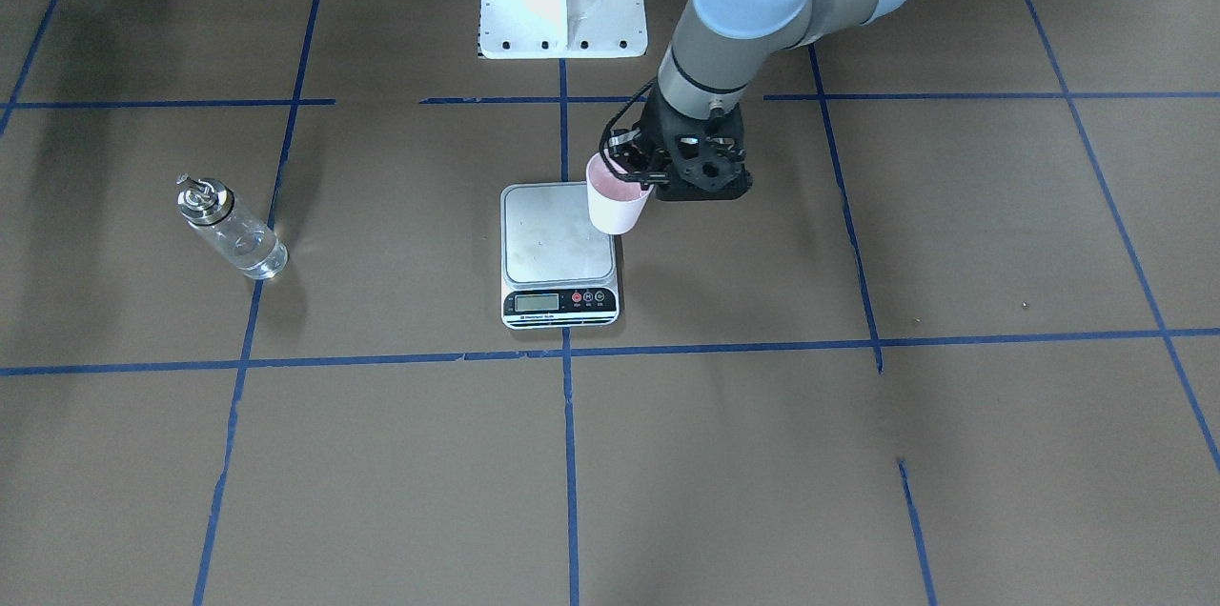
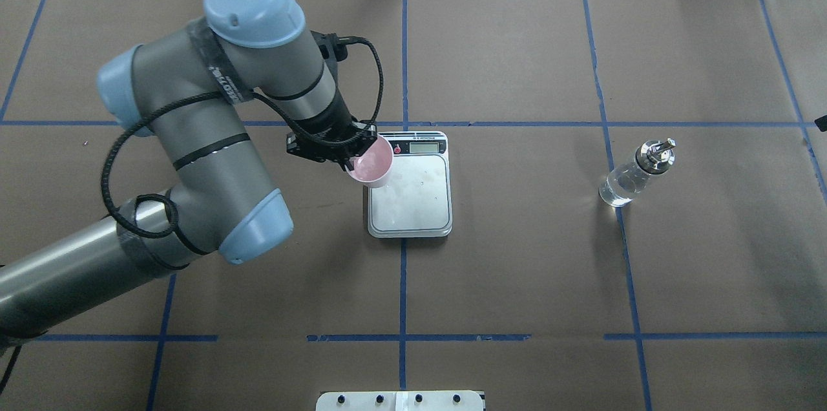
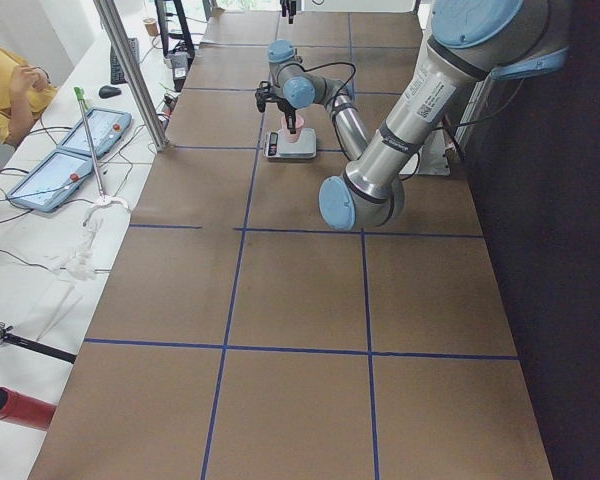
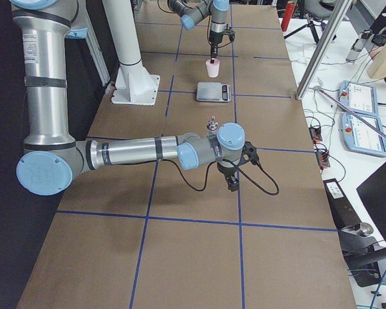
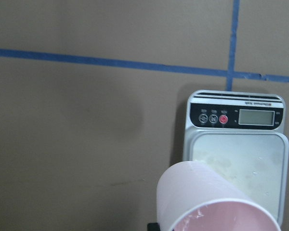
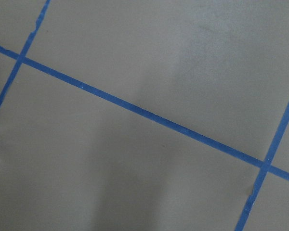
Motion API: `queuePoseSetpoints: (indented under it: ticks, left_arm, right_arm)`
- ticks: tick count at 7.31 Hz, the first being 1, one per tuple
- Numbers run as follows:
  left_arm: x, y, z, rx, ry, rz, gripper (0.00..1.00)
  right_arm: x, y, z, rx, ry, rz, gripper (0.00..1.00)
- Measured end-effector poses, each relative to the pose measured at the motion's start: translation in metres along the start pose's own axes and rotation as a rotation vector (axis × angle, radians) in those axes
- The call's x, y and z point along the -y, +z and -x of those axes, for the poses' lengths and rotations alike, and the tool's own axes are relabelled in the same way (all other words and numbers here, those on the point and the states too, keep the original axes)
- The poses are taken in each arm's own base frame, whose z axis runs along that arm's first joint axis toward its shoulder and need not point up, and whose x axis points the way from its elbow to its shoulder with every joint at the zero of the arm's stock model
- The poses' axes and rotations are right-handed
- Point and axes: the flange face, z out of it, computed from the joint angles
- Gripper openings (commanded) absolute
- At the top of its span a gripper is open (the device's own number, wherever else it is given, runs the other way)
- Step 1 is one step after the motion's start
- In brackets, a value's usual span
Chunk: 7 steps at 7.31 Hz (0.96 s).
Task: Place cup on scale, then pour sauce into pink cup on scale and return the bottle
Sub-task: 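Lift the pink cup with the left gripper and carry it over the scale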
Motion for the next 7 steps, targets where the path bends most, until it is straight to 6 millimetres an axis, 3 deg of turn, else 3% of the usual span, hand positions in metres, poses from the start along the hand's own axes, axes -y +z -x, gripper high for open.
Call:
queuePoseSetpoints:
  ticks: [2, 7]
  left_arm:
    - [0.006, 0.021, -0.032, 0.013, -0.024, 0.006, 0.0]
    - [0.005, 0.04, -0.036, 0.027, -0.027, 0.02, 0.0]
  right_arm:
    - [0.002, 0.0, 0.003, 0.002, -0.008, -0.001, 1.0]
    - [0.002, 0.001, 0.005, 0.018, -0.007, -0.001, 1.0]
